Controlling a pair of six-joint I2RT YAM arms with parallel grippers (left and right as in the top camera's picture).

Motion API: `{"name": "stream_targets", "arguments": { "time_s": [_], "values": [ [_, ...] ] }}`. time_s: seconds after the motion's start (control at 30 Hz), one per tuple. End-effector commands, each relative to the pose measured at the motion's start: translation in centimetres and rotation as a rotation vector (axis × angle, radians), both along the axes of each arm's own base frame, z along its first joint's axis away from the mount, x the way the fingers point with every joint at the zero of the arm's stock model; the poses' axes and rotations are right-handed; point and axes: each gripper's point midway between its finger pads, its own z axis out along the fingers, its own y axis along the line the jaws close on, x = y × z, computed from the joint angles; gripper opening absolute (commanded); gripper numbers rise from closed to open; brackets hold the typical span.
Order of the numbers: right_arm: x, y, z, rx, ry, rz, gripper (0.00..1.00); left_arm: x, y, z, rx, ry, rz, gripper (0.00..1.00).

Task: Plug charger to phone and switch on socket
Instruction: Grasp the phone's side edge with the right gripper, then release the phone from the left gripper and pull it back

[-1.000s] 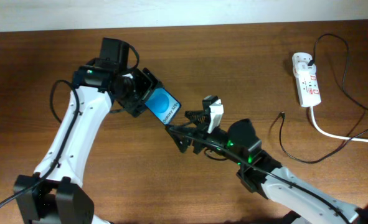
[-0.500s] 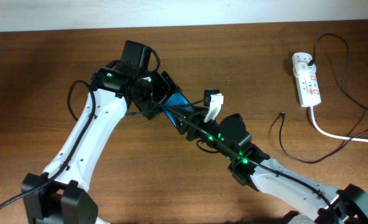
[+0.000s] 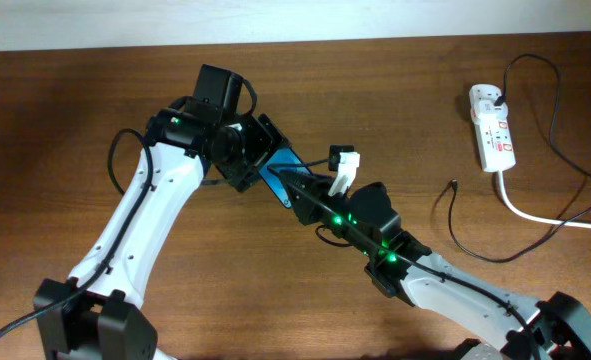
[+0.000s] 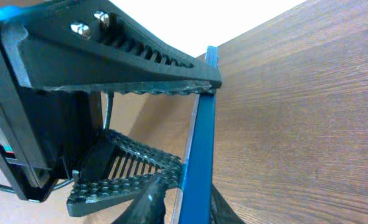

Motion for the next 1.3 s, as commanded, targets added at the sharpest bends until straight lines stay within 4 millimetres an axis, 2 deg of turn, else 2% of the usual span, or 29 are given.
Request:
{"name": "stream_targets", "arguments": {
  "time_s": [0.0,0.1,0.3,0.47,0.6,0.7,0.77,0.97,1.03,1.13,1.27],
  "values": [
    [-0.3,0.9,1.3,0.038,-0.016,0.04,0.15,-0.1,-0.5,0.7,-0.025,-0.009,-0.006,0.5],
    [-0.3,0.9,1.3,0.059,0.006,0.037,0.11,-0.2,-0.5,0.7,-0.025,-0.006,-0.006,0.54],
    [-0.3,1.0,1.8,0.121,0.045,0.029,0.09,-0.3,-0.5,0.7,-0.023,-0.002,-0.006,0.7],
    [-0.8,1.6,3.9,0.177,-0.017,0.084,0.08,-0.3,-0.5,0.7,-0.024,-0.003,-0.006,0.73],
    [-0.8,1.7,4.0,0.238,0.05,0.077,0.05,-0.3,-0.5,0.7,-0.024,-0.002,-0.006,0.79],
    [-1.1,1.9,5.1,0.312,0.07,0.096,0.04,-0.3,-0.5,0.7,-0.024,-0.003,-0.006,0.82],
    [-1.2,1.9,5.6,0.363,0.101,0.101,0.04,-0.3,-0.5,0.7,-0.024,-0.003,-0.006,0.92],
    [-1.2,1.9,5.5,0.445,0.209,0.09,0.04,0.2,-0.4,0.9,-0.029,-0.019,-0.001,0.94],
    [-1.0,1.7,4.5,0.454,0.274,0.063,0.04,0.4,-0.3,1.0,-0.031,-0.03,-0.002,0.98],
    [0.0,0.6,2.5,0.462,0.39,-0.002,0.04,0.6,-0.4,1.7,-0.006,-0.122,-0.107,0.99],
    [1.0,-0.7,2.1,0.462,0.402,-0.035,0.04,0.5,0.5,3.5,0.05,-0.267,-0.25,0.99]
  ]
}}
